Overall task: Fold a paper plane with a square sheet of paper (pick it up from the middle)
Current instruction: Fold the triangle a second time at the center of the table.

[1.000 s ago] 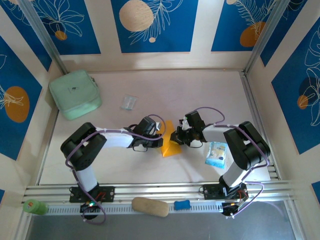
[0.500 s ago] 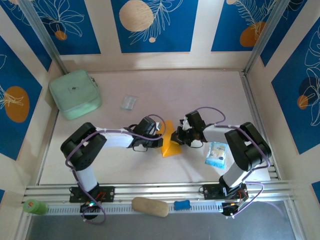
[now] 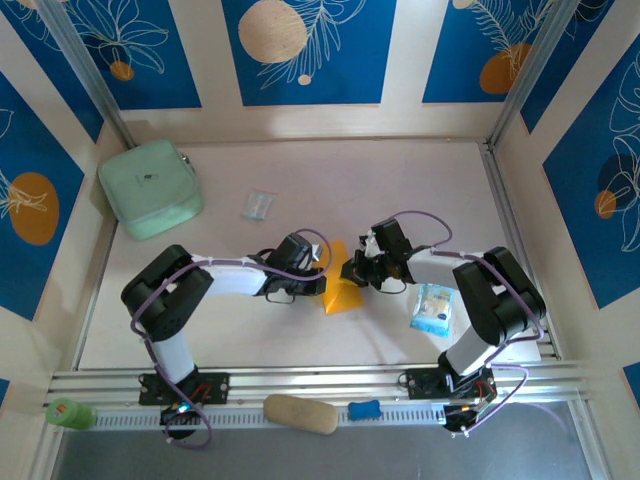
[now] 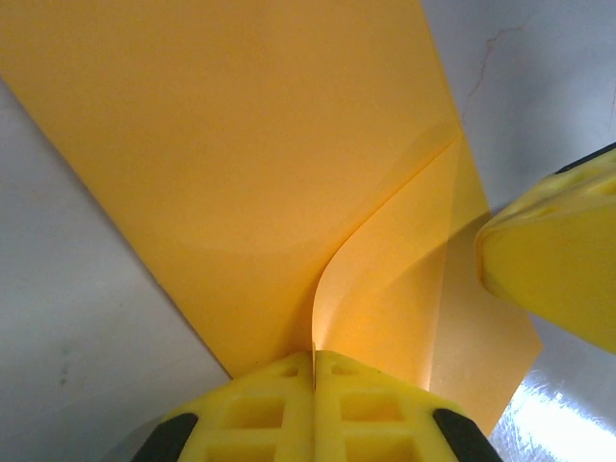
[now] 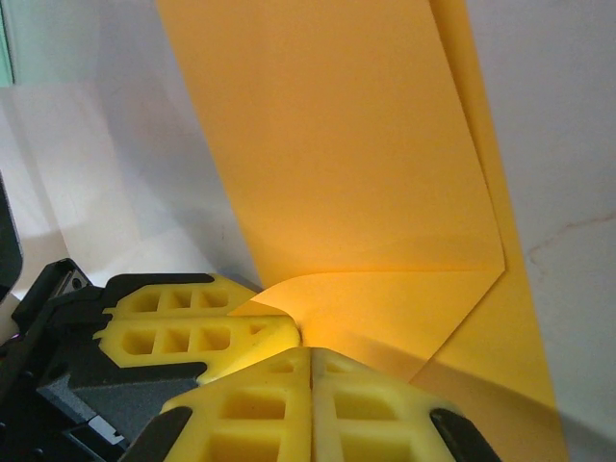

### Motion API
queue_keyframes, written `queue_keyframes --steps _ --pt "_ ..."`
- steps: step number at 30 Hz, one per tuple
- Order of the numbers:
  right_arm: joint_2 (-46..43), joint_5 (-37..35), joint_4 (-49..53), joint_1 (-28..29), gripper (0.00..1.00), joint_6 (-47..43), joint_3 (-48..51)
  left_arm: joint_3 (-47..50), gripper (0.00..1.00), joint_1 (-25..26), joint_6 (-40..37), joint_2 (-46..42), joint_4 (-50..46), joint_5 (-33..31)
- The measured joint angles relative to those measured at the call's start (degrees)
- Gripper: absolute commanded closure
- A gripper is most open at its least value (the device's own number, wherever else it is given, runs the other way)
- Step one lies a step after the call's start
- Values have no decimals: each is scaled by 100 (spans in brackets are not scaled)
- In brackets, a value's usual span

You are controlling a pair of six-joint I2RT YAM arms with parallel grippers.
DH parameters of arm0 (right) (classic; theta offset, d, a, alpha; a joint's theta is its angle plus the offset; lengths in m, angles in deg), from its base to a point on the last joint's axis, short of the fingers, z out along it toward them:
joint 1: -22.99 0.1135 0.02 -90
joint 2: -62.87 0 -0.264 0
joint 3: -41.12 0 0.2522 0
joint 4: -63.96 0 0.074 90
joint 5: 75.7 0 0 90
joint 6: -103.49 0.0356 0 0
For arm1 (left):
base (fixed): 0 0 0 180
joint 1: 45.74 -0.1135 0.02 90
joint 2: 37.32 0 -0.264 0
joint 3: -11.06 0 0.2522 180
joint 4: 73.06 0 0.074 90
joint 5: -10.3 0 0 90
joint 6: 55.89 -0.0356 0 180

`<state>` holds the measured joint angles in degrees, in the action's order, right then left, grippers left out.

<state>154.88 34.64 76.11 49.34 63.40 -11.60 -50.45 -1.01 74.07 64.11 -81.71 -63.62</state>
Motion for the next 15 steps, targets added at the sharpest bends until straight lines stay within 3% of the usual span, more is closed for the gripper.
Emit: queue_keyframes --steps 15 --pt "125 2 -26 -11 94 2 0 0 100 0 0 2 0 2"
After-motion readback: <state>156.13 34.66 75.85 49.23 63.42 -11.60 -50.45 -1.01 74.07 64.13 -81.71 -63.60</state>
